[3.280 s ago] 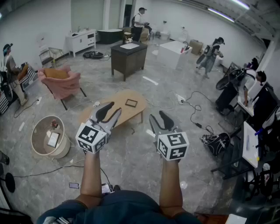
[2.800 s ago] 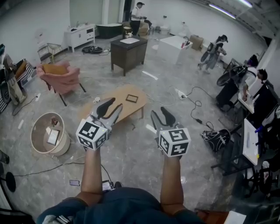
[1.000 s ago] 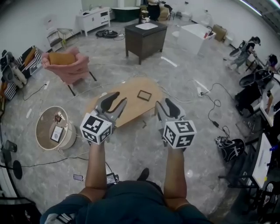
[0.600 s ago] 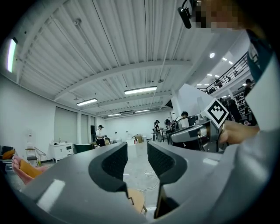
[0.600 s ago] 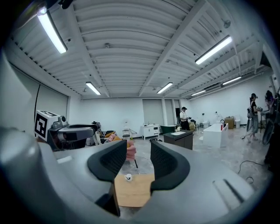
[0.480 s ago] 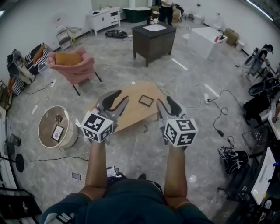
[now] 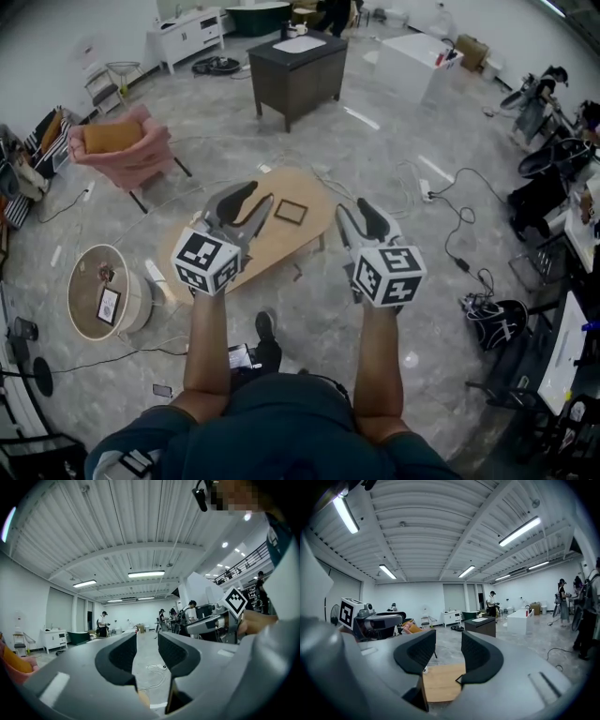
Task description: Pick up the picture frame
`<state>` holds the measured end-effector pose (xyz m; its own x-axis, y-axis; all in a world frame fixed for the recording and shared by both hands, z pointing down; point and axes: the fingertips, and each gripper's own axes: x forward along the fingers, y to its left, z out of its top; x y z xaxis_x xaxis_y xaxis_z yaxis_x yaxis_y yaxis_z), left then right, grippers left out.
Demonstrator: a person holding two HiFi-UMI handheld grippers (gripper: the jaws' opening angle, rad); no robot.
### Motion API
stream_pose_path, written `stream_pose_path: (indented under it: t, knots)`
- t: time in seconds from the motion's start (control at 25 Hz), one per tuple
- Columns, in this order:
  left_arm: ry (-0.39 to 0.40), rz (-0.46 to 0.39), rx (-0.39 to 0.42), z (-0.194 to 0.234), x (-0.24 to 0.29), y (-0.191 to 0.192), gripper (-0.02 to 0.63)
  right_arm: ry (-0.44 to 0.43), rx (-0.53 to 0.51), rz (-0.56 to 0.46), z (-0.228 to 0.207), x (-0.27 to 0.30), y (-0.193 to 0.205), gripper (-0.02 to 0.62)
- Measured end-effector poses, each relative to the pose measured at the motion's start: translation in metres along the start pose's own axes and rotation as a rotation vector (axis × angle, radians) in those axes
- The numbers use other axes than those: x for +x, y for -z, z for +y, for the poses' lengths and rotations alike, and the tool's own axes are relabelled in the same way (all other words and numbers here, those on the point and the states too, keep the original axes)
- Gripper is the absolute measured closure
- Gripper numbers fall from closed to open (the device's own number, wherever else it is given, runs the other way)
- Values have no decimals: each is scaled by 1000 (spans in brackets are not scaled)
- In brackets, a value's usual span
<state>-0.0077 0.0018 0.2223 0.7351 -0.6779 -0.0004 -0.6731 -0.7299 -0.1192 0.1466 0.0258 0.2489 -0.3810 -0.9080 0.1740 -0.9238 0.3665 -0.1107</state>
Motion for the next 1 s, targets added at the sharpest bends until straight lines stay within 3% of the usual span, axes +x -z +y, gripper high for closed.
stream_pose_path:
  t: [0.48, 1.0]
  knots:
    - [140, -9, -25, 103, 124, 25, 466, 137, 29, 14, -63, 122, -17, 414]
    - [200, 3, -70, 210, 206, 58, 466, 203, 58, 72, -97, 246, -17, 414]
